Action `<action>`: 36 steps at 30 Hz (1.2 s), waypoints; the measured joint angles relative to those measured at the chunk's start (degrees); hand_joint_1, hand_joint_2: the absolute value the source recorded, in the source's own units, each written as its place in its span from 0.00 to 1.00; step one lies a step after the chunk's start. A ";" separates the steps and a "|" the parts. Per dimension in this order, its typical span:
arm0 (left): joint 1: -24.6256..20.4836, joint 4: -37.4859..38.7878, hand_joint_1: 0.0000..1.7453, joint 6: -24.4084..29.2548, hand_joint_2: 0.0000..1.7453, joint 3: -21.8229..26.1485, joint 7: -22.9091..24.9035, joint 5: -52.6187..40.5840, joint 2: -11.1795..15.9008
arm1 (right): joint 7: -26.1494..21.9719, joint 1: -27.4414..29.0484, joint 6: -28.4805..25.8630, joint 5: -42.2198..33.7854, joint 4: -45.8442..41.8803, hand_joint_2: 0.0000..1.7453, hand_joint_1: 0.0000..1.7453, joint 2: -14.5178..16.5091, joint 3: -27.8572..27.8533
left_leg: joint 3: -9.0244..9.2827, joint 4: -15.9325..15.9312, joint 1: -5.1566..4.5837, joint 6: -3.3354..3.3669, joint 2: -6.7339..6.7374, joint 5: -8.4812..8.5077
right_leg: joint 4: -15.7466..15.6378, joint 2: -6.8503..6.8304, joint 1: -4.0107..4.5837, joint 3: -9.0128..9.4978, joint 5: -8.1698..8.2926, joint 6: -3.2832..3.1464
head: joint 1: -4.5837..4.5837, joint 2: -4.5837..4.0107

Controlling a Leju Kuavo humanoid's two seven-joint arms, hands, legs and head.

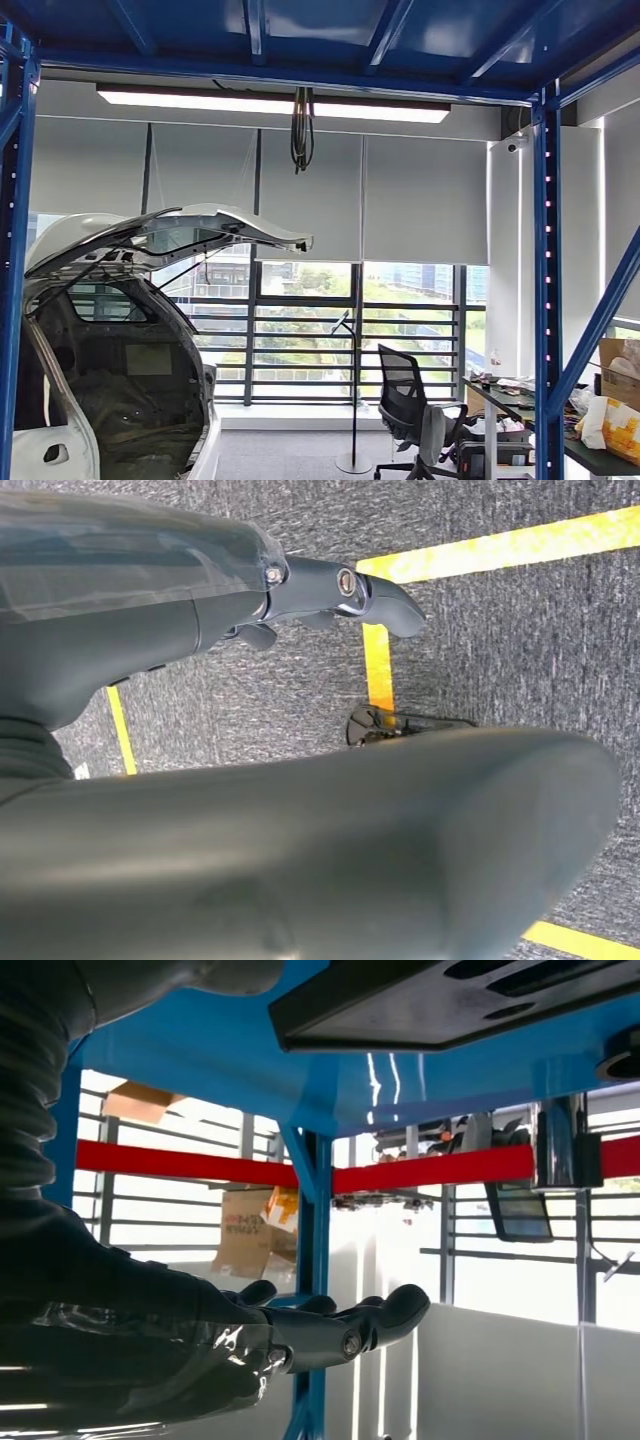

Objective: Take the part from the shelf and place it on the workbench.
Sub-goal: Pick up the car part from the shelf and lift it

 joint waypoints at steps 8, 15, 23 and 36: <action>-0.08 0.00 0.00 -0.01 0.00 -0.04 -0.02 -0.09 0.11 | -1.39 -1.92 1.02 -2.78 4.97 1.00 0.00 0.97 -2.38 | -0.01 0.00 -0.01 0.00 0.00 0.00 | 0.00 0.00 0.00 0.00 0.00 0.00 | 0.00 0.00; -0.11 0.00 0.00 -0.01 0.00 -0.04 -0.03 -0.09 0.12 | -1.58 -2.64 1.13 -3.06 7.32 1.00 0.00 1.28 -3.29 | -0.01 0.00 0.00 0.00 0.00 0.00 | 0.00 0.00 0.00 -0.01 0.00 0.00 | 0.01 0.00; -0.15 0.00 0.00 -0.16 0.00 -0.18 -0.53 -0.22 0.12 | -1.58 -4.11 0.80 -2.08 9.42 1.00 0.00 1.58 -3.54 | 0.00 0.00 0.00 0.00 0.00 0.00 | 0.01 0.00 0.00 -0.01 0.00 0.00 | 0.00 0.00; -0.29 0.00 0.00 -0.78 0.00 -0.92 -1.37 -0.70 0.12 | -1.38 -8.96 1.02 -0.25 14.37 1.00 0.00 2.60 -3.53 | 0.00 0.00 0.00 -0.01 0.01 0.01 | 0.03 0.01 0.00 -0.02 0.00 0.00 | 0.01 0.00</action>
